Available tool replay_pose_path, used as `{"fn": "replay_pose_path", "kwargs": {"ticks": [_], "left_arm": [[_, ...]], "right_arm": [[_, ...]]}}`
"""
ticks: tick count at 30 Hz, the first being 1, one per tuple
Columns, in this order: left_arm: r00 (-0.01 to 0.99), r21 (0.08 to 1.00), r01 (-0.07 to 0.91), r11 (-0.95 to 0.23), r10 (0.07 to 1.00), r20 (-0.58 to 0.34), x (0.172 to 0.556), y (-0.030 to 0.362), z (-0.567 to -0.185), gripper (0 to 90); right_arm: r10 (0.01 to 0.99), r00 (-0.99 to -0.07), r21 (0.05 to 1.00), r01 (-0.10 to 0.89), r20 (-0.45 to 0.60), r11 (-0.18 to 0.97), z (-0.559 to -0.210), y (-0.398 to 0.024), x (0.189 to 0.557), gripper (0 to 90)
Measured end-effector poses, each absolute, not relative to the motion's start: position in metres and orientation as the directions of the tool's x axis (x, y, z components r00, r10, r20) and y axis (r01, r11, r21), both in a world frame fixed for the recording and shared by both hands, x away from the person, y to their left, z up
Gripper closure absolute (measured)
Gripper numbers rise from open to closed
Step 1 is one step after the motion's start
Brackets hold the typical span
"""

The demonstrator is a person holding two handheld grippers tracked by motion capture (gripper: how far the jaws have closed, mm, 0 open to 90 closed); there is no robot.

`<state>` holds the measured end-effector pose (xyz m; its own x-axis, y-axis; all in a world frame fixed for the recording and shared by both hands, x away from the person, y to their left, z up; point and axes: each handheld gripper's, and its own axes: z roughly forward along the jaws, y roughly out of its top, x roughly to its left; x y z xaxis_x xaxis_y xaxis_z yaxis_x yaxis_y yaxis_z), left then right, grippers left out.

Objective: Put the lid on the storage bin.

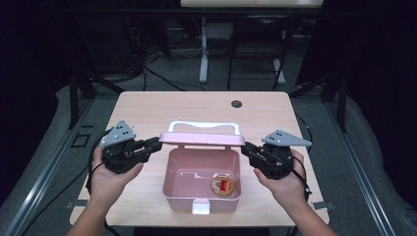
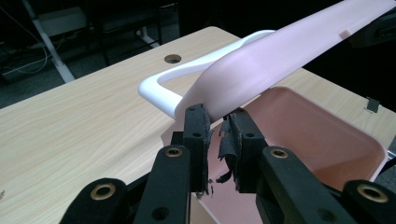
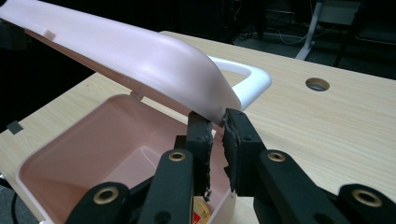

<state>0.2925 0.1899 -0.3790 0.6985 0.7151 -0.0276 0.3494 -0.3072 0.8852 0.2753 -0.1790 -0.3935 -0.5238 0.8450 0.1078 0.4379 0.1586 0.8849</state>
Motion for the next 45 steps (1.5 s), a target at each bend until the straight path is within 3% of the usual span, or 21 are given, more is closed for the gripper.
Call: {"fn": "replay_pose_path", "kwargs": {"ticks": [31,45], "left_arm": [[0.715,0.877,0.36,-0.318,0.698,-0.04,0.277,0.193,-0.387,78.7],[0.72,0.874,0.357,-0.329,0.693,-0.034,0.266,0.195,-0.392,78.8]], "right_arm": [[0.818,-0.562,0.876,0.447,0.118,0.181,-0.39,-0.186,0.256,79.2],[0.841,-0.514,0.866,0.484,0.168,0.123,-0.398,-0.213,0.248,77.4]]}}
